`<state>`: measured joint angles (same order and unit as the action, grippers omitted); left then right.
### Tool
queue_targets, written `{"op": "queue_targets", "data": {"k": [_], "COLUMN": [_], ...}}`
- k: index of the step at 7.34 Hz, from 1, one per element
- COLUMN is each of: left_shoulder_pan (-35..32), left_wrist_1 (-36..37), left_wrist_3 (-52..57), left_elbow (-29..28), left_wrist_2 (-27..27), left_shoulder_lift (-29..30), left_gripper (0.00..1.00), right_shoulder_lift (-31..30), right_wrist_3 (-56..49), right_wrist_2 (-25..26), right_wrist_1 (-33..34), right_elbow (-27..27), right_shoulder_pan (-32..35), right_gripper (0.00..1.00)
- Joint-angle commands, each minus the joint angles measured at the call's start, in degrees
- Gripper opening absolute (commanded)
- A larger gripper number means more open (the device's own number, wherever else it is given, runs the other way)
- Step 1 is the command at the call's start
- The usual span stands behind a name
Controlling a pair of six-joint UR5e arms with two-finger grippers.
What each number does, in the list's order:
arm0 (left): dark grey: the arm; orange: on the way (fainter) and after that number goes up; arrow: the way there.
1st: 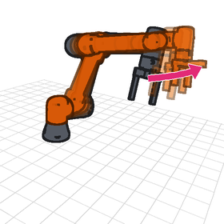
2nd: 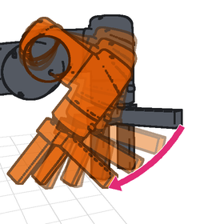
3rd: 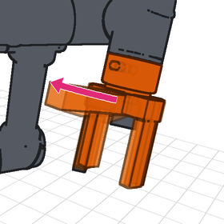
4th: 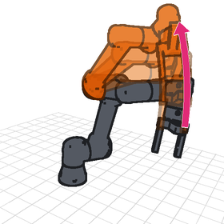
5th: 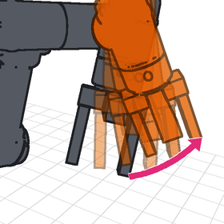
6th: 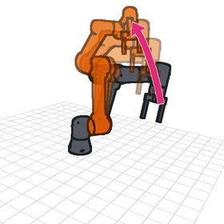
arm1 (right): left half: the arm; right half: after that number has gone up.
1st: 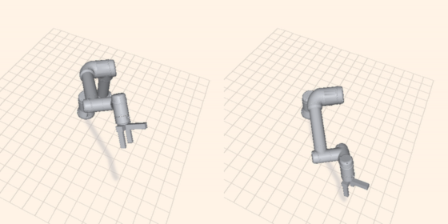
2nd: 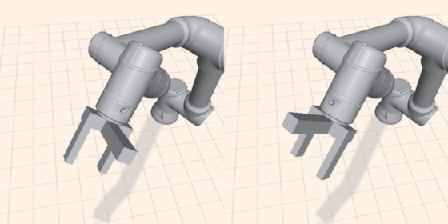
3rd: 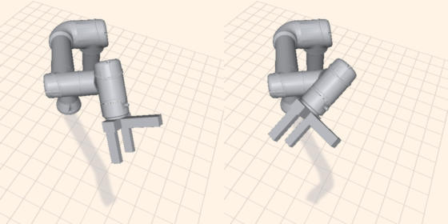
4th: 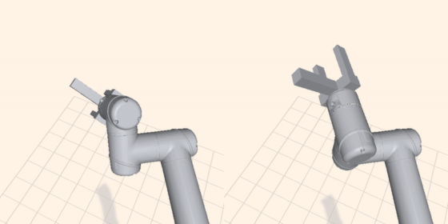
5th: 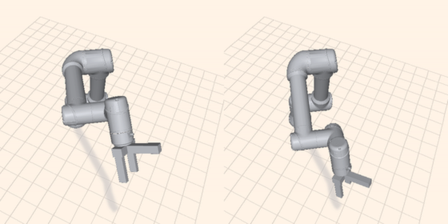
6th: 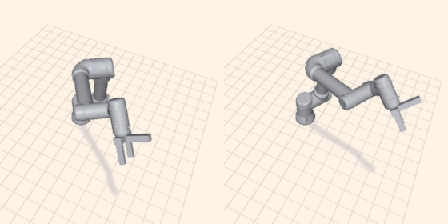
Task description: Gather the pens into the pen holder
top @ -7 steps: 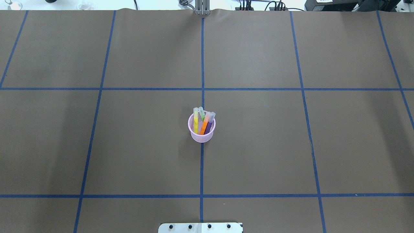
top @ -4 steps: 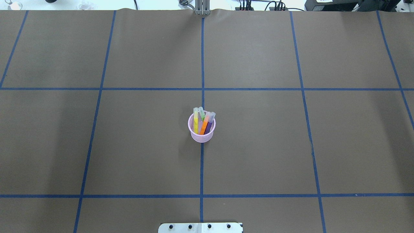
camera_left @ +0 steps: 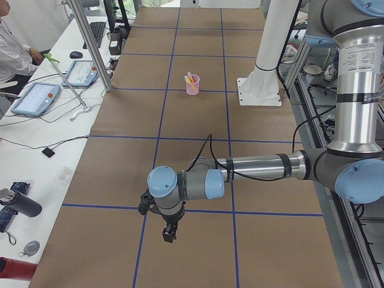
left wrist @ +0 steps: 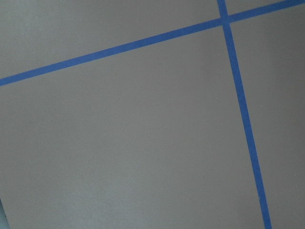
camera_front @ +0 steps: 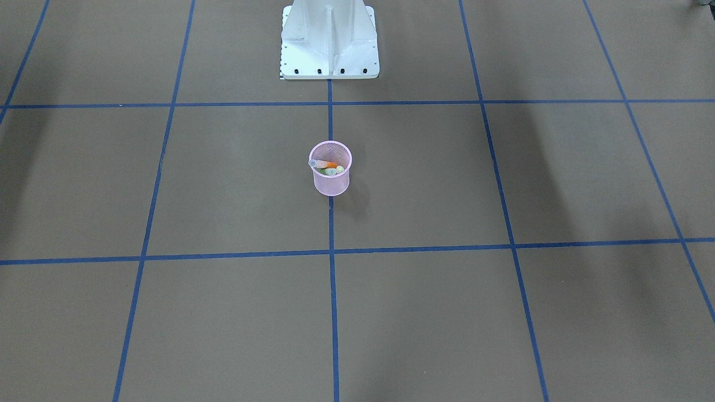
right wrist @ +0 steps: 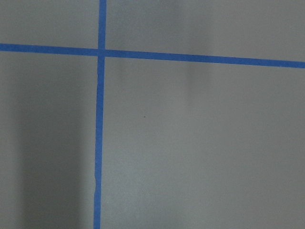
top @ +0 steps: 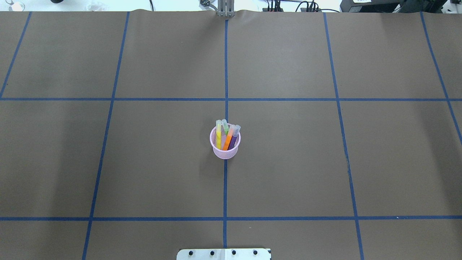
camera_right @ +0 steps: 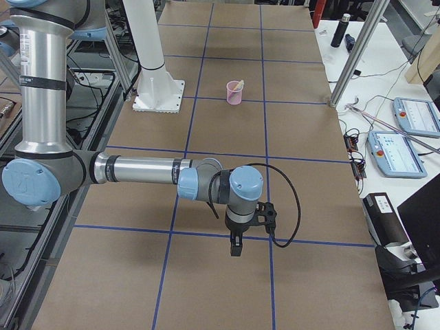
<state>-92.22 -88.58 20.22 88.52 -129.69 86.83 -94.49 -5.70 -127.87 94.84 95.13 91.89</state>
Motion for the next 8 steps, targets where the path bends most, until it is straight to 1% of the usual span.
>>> {"op": "queue_targets", "data": {"k": [1, 5, 6, 7, 8], "left_shoulder_pan": [-0.1, 0.0, 0.0, 0.0, 0.0], "left_wrist_1": [0.0, 0.0, 0.0, -0.1, 0.0], "left_wrist_3": [-0.2, -0.3, -1.3, -5.3, -6.7], "left_elbow": [1.2, 1.3, 1.4, 2.7, 3.8], "left_wrist_2": [0.0, -0.6, -0.6, -0.8, -3.8], "left_shoulder_lift": [-0.1, 0.0, 0.0, 0.0, 0.0], "left_gripper": [1.00, 1.00, 1.00, 1.00, 1.00], "right_shoulder_lift": [-0.2, -0.3, -0.3, -0.3, -0.3], "right_wrist_3": [0.1, 0.1, 0.1, 0.1, 0.1], "right_wrist_2": [0.1, 0.0, 0.0, 0.0, 0.0], "right_wrist_1": [0.0, 0.1, 0.0, 0.1, 0.1], "right_elbow": [0.4, 0.4, 0.4, 0.4, 0.4], "right_shoulder_pan": [0.0, 0.0, 0.0, 0.0, 0.0], "right_gripper": [1.00, 1.00, 1.00, 1.00, 1.00]}}
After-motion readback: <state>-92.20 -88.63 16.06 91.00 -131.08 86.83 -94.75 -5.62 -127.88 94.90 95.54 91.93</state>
